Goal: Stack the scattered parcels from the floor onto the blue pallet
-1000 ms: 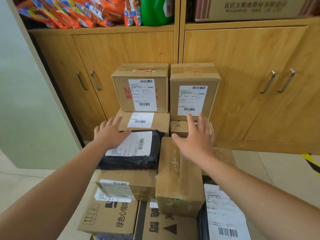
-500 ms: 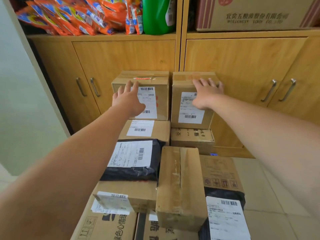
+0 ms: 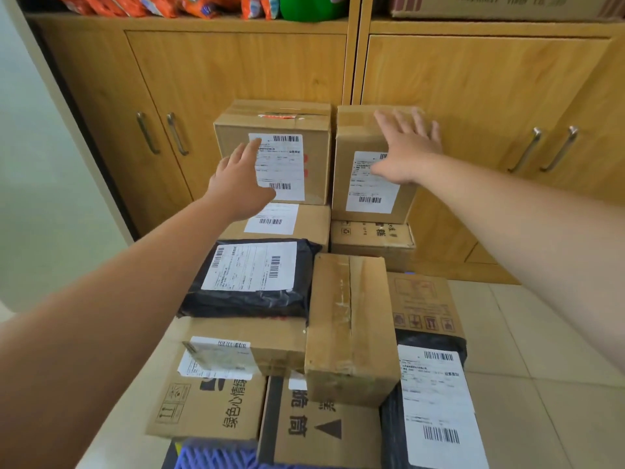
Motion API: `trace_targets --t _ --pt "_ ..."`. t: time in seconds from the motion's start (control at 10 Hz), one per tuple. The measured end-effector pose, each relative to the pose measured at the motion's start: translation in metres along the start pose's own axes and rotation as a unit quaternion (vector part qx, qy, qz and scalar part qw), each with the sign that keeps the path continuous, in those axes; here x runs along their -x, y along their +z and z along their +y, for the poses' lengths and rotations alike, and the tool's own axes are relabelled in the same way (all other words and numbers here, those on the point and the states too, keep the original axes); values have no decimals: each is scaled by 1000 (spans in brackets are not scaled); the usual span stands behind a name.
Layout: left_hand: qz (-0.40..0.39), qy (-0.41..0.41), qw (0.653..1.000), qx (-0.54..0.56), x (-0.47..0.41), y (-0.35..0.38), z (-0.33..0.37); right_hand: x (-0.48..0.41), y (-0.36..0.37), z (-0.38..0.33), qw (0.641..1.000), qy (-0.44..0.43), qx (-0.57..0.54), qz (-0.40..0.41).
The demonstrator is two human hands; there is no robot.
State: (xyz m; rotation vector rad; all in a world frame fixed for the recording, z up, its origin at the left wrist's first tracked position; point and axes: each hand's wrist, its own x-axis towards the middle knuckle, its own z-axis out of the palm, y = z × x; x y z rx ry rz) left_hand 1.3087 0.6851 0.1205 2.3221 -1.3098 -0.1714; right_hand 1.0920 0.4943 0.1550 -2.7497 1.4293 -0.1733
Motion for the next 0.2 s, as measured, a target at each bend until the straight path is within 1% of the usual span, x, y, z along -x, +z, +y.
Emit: trace_targets --t 0.1,0.2 --pt "6 29 999 -12 17 4 -1 12 3 -2 999 -18 3 34" --pt "19 3 999 44 26 -2 6 21 7 -14 996 -51 -36 69"
